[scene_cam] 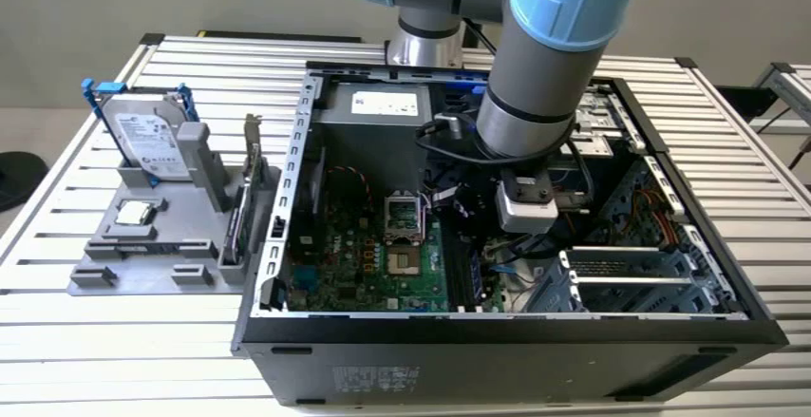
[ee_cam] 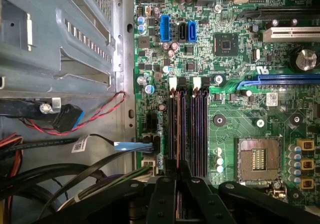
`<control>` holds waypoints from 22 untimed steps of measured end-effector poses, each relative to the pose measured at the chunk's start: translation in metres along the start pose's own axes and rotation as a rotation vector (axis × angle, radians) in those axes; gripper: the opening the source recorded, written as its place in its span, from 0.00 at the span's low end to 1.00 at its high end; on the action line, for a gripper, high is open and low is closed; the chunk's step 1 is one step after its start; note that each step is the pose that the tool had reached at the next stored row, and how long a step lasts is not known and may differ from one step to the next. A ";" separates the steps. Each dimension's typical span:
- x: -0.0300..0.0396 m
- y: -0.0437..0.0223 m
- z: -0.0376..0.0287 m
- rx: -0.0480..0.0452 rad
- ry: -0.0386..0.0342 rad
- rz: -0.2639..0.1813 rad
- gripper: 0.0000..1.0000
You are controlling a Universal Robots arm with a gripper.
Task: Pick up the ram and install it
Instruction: 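Insert the ram into the slot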
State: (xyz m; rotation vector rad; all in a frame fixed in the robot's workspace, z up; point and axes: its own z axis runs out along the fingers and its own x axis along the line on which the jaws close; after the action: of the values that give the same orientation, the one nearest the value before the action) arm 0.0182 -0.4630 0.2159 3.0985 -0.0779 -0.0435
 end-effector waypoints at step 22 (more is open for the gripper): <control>0.0002 0.0002 -0.0015 -0.0006 -0.0027 0.021 0.00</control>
State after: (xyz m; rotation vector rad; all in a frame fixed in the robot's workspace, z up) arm 0.0184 -0.4632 0.2173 3.0966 -0.1098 -0.0470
